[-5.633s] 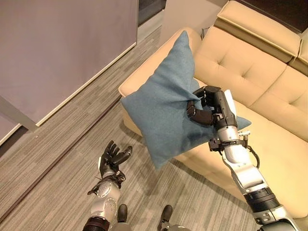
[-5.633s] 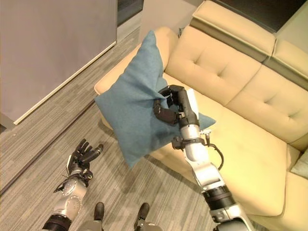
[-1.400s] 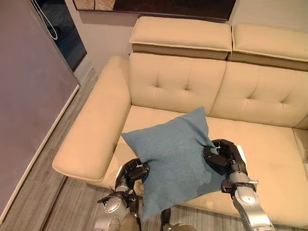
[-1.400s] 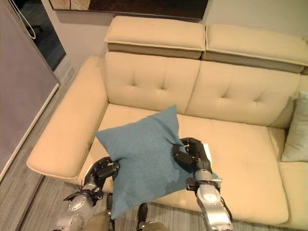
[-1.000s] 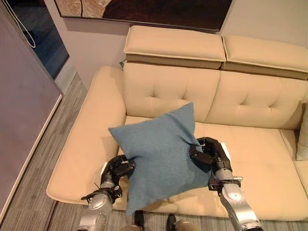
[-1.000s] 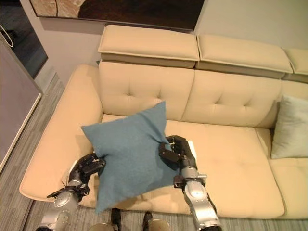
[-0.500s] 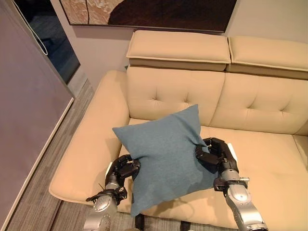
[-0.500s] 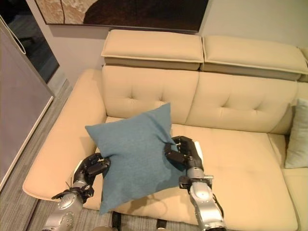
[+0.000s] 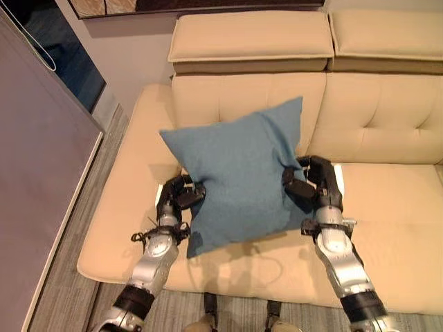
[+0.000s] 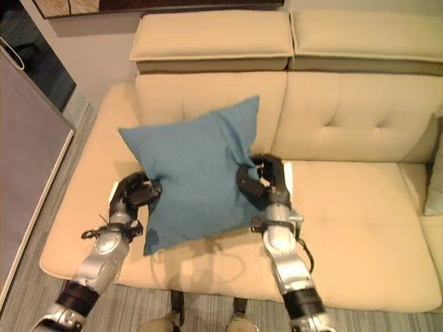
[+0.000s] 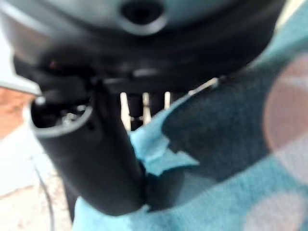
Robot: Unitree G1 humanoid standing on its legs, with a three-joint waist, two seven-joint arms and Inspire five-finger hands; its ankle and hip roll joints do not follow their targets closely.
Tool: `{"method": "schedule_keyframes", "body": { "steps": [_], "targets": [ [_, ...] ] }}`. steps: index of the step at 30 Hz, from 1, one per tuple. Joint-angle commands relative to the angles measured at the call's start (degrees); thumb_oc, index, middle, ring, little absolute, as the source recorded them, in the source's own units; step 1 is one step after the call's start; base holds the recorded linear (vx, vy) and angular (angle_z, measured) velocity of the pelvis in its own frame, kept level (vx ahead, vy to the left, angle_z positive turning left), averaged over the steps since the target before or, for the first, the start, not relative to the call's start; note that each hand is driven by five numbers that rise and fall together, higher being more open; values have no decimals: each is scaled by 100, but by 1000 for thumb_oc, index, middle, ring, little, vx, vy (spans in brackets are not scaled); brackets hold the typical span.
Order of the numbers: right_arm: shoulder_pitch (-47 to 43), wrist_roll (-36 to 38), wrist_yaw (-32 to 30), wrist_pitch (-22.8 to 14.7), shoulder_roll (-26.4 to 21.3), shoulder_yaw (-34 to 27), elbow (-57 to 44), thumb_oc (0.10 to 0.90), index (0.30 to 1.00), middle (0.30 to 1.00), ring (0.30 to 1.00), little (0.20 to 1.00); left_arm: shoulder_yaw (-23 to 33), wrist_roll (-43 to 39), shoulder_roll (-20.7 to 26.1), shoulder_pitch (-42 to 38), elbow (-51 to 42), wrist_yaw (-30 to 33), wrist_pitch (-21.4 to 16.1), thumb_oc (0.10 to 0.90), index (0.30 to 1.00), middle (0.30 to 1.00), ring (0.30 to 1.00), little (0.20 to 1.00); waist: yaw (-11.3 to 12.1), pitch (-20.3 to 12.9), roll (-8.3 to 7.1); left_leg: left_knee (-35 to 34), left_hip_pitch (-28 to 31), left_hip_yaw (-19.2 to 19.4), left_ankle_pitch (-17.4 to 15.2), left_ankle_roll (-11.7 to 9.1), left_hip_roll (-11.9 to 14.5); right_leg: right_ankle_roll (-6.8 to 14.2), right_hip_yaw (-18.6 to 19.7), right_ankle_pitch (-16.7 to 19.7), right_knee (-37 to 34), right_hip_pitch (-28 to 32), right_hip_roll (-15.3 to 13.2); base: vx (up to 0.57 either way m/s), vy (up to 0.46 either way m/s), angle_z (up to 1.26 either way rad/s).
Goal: Pick up all the scattered cushions and arrange them neatly on the sofa.
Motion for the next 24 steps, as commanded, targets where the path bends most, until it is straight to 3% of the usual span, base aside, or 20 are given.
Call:
{"method": "schedule_keyframes", "body": {
  "steps": [1, 8, 14, 24],
  "targets": [
    [-1674, -766, -483, -1105, 82, 659, -651, 400, 300, 300, 300, 300, -776, 890, -159, -2224, -206, 132, -1241, 400, 300, 300, 300, 300, 66, -58, -156, 6, 60, 49, -634, -289, -53, 484, 78, -507, 77, -56, -47, -64, 1, 7],
    [-2989, -1462, -1262, -975, -245, 822, -292, 400, 300, 300, 300, 300, -1212, 1217, -51, -3940, 559, 533, -1277, 400, 300, 300, 300, 300, 22, -86, -129, 6, -562, 16, -430, -346, -98, 456, 164, -390, 201, -701, -84, -22, -5, 1],
    [-3742, -1966, -1772, -832, -452, 989, 64, 400, 300, 300, 300, 300, -1389, 1255, -7, -5119, 1331, 745, -1271, 400, 300, 300, 300, 300, -48, -33, 2, 6, -865, 62, -383, -394, -124, 476, 246, -372, 292, -1098, -127, 21, 21, -8],
    [-4508, -1960, -2226, -663, -799, 1104, 1004, 400, 300, 300, 300, 300, -1747, 1423, 428, -6454, 2510, 765, -1010, 400, 300, 300, 300, 300, -141, 83, 222, 6, -1502, 196, -294, -408, -211, 596, 393, -156, 235, -1776, -196, 3, 49, -6]
  ]
}}
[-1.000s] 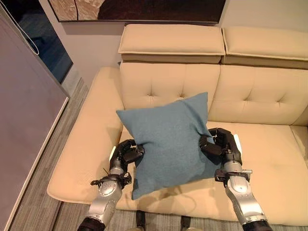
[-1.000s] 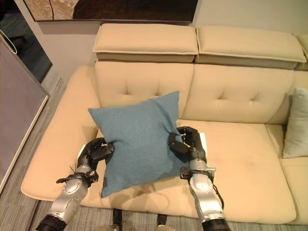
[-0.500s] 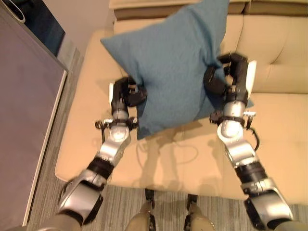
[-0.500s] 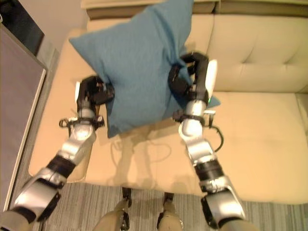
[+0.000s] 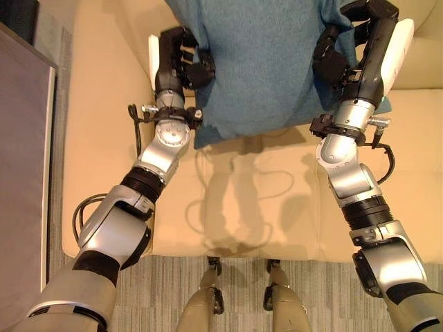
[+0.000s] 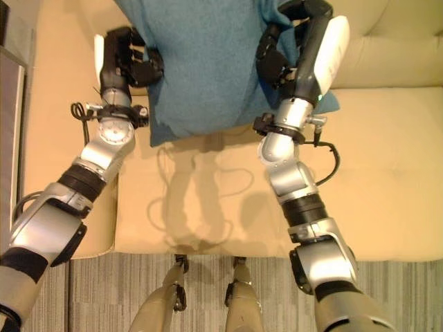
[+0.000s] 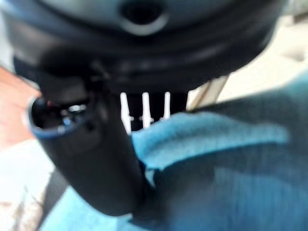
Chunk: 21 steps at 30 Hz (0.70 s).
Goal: Pick up all the scattered cushions and arrange them neatly on the sofa.
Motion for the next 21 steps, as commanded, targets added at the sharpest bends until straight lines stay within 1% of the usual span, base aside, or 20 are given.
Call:
{"method": "schedule_keyframes", "body": {
  "steps": [1, 2, 3, 5, 8, 12, 15, 17, 19, 20, 21],
  "targets": [
    [-1597, -483, -208, -666, 5, 636, -131, 433, 349, 349, 349, 349, -634, 704, -105, -1934, 11, -155, -780, 591, 587, 587, 587, 587, 41, -327, 105, 4, -79, -17, -427, -384, -122, 625, 115, -268, 220, -220, -83, -14, 73, -19],
    [-1706, -418, -191, -628, -57, 689, 39, 560, 540, 540, 540, 540, -683, 725, -31, -2057, 118, -169, -738, 800, 900, 900, 900, 900, 38, -295, 127, 4, -154, -10, -407, -386, -122, 636, 138, -237, 197, -296, -88, -10, 60, -22],
    [-1806, -330, -173, -613, -110, 743, 218, 800, 900, 900, 900, 900, -689, 718, 59, -2121, 189, -179, -727, 800, 900, 900, 900, 900, 47, -268, 129, 4, -222, 4, -396, -389, -125, 645, 165, -211, 178, -370, -84, -8, 56, -19],
    [-1963, -175, -97, -536, -209, 857, 508, 800, 900, 900, 900, 900, -588, 558, 76, -2121, 192, -193, -751, 800, 900, 900, 900, 900, 67, -224, 147, 4, -354, 41, -364, -401, -119, 651, 187, -168, 148, -498, -91, -2, 28, 8],
    [-2059, -32, 75, -407, -351, 1030, 830, 800, 900, 900, 900, 900, -472, 372, 25, -1897, 84, -267, -807, 800, 900, 900, 900, 900, 75, -196, 133, 4, -440, 46, -343, -412, -119, 642, 191, -144, 147, -613, -92, -1, -8, -11],
    [-1962, -10, 156, -323, -539, 1103, 960, 800, 900, 900, 900, 900, -148, 212, -88, -1150, -242, -325, -809, 800, 900, 900, 900, 900, 82, -166, 77, 4, -500, 32, -323, -440, -122, 637, 149, -119, 116, -663, -81, -2, -32, -17],
    [-1691, -35, 187, -285, -639, 970, 899, 800, 900, 900, 900, 900, 151, 169, -166, -504, -446, -333, -751, 800, 900, 900, 900, 900, 92, -151, 24, 4, -529, 2, -311, -457, -114, 625, 107, -115, 109, -695, -69, -8, -50, -5],
    [-1209, -34, 256, -323, -745, 706, 764, 800, 900, 900, 900, 900, 366, 266, -40, 62, -505, -392, -663, 800, 900, 900, 900, 900, 100, -164, -29, 4, -541, -37, -308, -477, -98, 610, 81, -124, 100, -690, -51, -17, -79, 39],
    [-917, -34, 340, -350, -856, 552, 735, 800, 900, 900, 900, 900, 534, 334, 154, 366, -459, -443, -617, 800, 900, 900, 900, 900, 109, -165, -63, 4, -546, -54, -300, -496, -88, 612, 63, -126, 89, -675, -46, -16, -54, 8],
    [-901, -36, 343, -348, -853, 546, 725, 800, 900, 900, 900, 900, 534, 335, 154, 380, -466, -444, -615, 800, 900, 900, 900, 900, 107, -174, -64, 4, -547, -56, -300, -496, -89, 612, 61, -127, 88, -674, -46, -21, -56, -5],
    [-593, 9, 439, -403, -934, 367, 667, 800, 900, 900, 900, 900, 700, 389, 376, 681, -456, -475, -585, 800, 900, 900, 900, 900, 114, -176, -91, 4, -540, -66, -292, -510, -80, 610, 36, -132, 84, -654, -32, -17, -37, -3]
  ]
}}
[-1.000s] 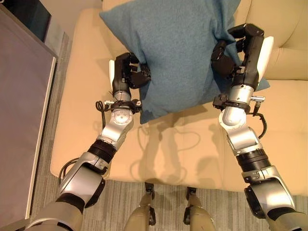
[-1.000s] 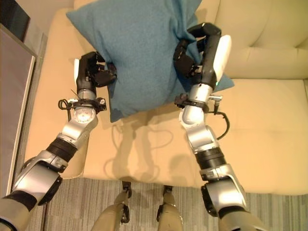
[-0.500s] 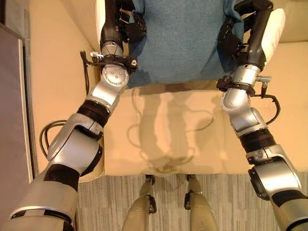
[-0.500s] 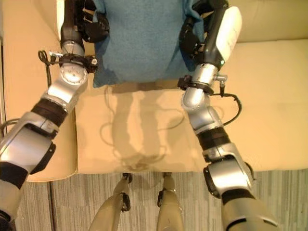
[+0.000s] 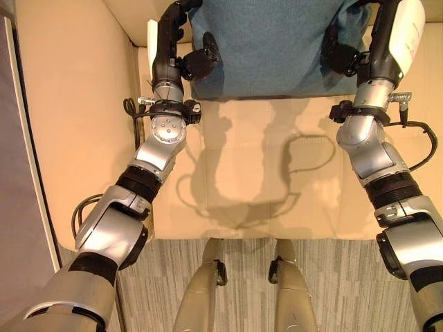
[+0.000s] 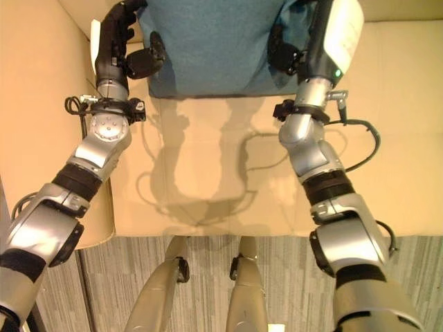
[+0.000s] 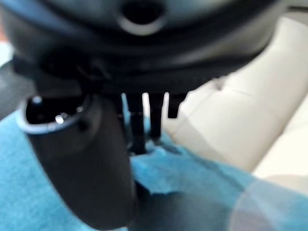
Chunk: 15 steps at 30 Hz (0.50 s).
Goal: Pick up all the scattered cushions and arrange them neatly on the sofa.
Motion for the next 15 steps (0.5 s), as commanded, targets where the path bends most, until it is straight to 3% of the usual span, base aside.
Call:
{"method": "schedule_keyframes", "body": {
  "steps": [1, 4, 9, 13, 14, 15],
  "targets": [
    [-152, -107, -3, -434, -125, -289, -344, 800, 900, 900, 900, 900, 163, 316, 251, -205, 239, -45, -361, 800, 900, 900, 900, 900, 95, -700, -132, 14, 358, 61, -817, -715, -4, 407, -118, -406, 86, 111, 27, -35, -75, -5],
    [731, 8, 214, -554, -272, -828, -600, 800, 900, 900, 900, 900, 717, 385, 606, 688, 102, -151, -336, 800, 900, 900, 900, 900, 124, -745, -182, 14, 436, 51, -822, -751, 31, 412, -178, -430, 64, 231, 35, -21, -48, -5],
    [1932, 238, 573, -639, -226, -1500, -882, 800, 900, 900, 900, 900, 1333, 373, 677, 1884, -379, -300, -362, 800, 900, 900, 900, 900, 155, -862, -264, 14, 630, 24, -855, -777, 63, 403, -291, -467, 37, 506, 32, -11, -63, 4],
    [3401, 669, 1161, -814, 201, -2113, -1218, 800, 900, 900, 900, 900, 1898, 260, 295, 3407, -983, -659, -368, 800, 900, 900, 900, 900, 156, -1016, -351, 14, 1071, 3, -927, -803, 142, 369, -422, -581, 27, 1025, 37, 17, -75, 14],
    [3433, 670, 1167, -809, 205, -2119, -1237, 800, 900, 900, 900, 900, 1896, 262, 294, 3437, -1003, -658, -361, 800, 900, 900, 900, 900, 155, -1021, -351, 14, 1086, -1, -930, -804, 143, 369, -426, -585, 27, 1042, 37, 35, -101, 21],
    [3985, 863, 1448, -863, 370, -2290, -1347, 800, 900, 900, 900, 900, 2075, 241, 143, 4051, -1257, -833, -370, 800, 900, 900, 900, 900, 171, -1081, -401, 14, 1298, -4, -955, -806, 189, 346, -470, -639, 27, 1296, 54, 39, -78, 22]
  ]
}}
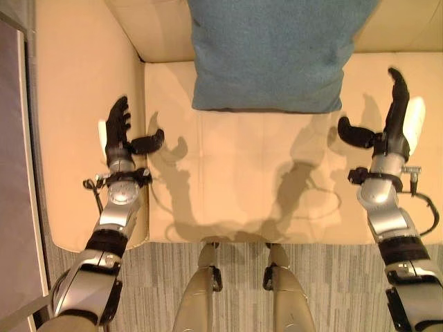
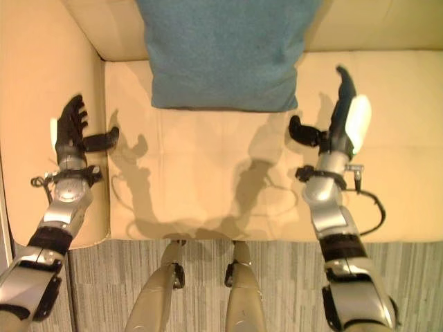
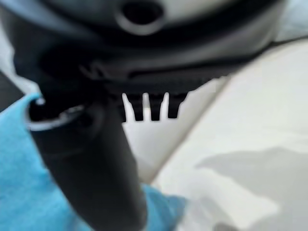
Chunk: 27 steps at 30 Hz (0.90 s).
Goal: Pick up all the scattered cushions and arrange them neatly on the sofa.
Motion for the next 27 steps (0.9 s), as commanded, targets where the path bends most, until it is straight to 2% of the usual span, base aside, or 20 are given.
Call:
{"method": "schedule_keyframes", "body": {
  "steps": [1, 2, 3, 5, 6, 10, 12, 14, 15, 19, 20, 22, 24, 27],
  "targets": [
    [466, 456, 449, -612, 33, -107, -187, 800, 900, 900, 900, 900, -51, 56, 62, 334, -65, -325, -457, 800, 900, 900, 900, 900, 154, -1134, -370, 15, 558, 192, -730, -483, 45, 365, -157, -469, 30, 398, -104, 39, -78, 19],
    [491, 457, 454, -607, 36, -109, -202, 800, 900, 900, 900, 900, -53, 58, 61, 360, -84, -324, -449, 800, 900, 900, 900, 900, 152, -1131, -372, 15, 579, 190, -734, -484, 45, 366, -160, -474, 30, 420, -105, 56, -79, 12],
    [1017, 638, 714, -655, 241, -270, -209, 800, 900, 900, 900, 900, 123, 69, -99, 973, -282, -515, -429, 800, 900, 900, 900, 900, 167, -1191, -408, 15, 818, 193, -753, -483, 82, 354, -197, -543, 30, 678, -78, 21, -51, 7],
    [1226, 700, 816, -673, 324, -297, -219, 800, 900, 900, 900, 900, 161, 11, -192, 1255, -320, -617, -402, 800, 900, 900, 900, 900, 184, -1216, -431, 15, 943, 193, -769, -476, 93, 351, -218, -575, 30, 820, -67, 37, -74, 6],
    [1654, 766, 1015, -657, 525, -380, -116, 800, 900, 900, 900, 900, 234, -24, -404, 1831, -340, -826, -328, 800, 900, 900, 900, 900, 205, -1263, -446, 15, 1208, 208, -776, -453, 125, 333, -262, -639, 30, 1097, -46, 66, -97, 0],
    [2162, 655, 1278, -579, 728, -358, 52, 800, 900, 900, 900, 900, 303, 27, -582, 2396, -63, -1104, -200, 800, 900, 900, 900, 900, 240, -1342, -466, 15, 1542, 226, -797, -438, 188, 294, -326, -771, 30, 1445, 29, 22, -67, 4],
    [2613, 535, 1556, -517, 777, -168, 466, 800, 900, 900, 900, 900, 234, 355, -659, 2913, 601, -1381, -62, 800, 900, 900, 900, 900, 286, -1422, -474, 15, 1986, 258, -829, -440, 263, 239, -381, -927, 30, 1902, 142, 18, -118, 4],
    [2702, 495, 1635, -502, 773, -86, 596, 800, 900, 900, 900, 900, 216, 428, -675, 3029, 772, -1421, -48, 800, 900, 900, 900, 900, 296, -1433, -477, 15, 2089, 260, -835, -440, 285, 222, -385, -972, 30, 2003, 173, 6, -83, 1],
    [2847, 296, 1735, -477, 733, 57, 798, 800, 900, 900, 900, 900, 226, 612, -745, 3213, 1152, -1518, 26, 800, 900, 900, 900, 900, 333, -1455, -487, 15, 2271, 239, -839, -440, 326, 177, -399, -1073, 30, 2215, 233, 11, -84, 5],
    [3008, -45, 1845, -502, 630, 318, 1255, 800, 900, 900, 900, 900, 159, 1110, -801, 3335, 2146, -1613, 108, 800, 900, 900, 900, 900, 386, -1373, -536, 122, 2530, 188, -831, -451, 391, 101, -402, -1255, 30, 2594, 325, -25, -79, 11],
    [3001, -46, 1842, -508, 630, 321, 1264, 800, 900, 900, 900, 900, 160, 1112, -803, 3328, 2157, -1611, 101, 800, 900, 900, 900, 900, 382, -1357, -535, 121, 2546, 185, -833, -452, 392, 101, -404, -1258, 30, 2610, 326, -92, -57, 17],
    [2911, -156, 1832, -466, 564, 468, 1705, 800, 900, 900, 900, 900, 99, 1422, -804, 3205, 2718, -1562, 151, 800, 900, 900, 900, 900, 391, -1202, -655, 856, 2400, 111, -1124, -404, 362, 47, -390, -1237, 30, 2698, 263, -184, -49, 9],
    [2811, -135, 1842, -417, 554, 549, 1988, 800, 900, 900, 900, 900, 131, 1489, -838, 3136, 2955, -1549, 175, 800, 900, 900, 900, 900, 396, -1112, -766, 1526, 2391, 7, -1492, -356, 205, 18, -402, -1111, 38, 2660, 149, -257, -11, 14],
    [2713, -29, 1872, -312, 614, 586, 2307, 800, 900, 900, 900, 900, 217, 1407, -943, 3125, 3053, -1508, 175, 800, 900, 900, 900, 900, 337, -1126, -838, 2129, 2530, -13, -1871, -268, 120, -12, -416, -994, 106, 2544, 63, -222, 60, 4]
  ]
}}
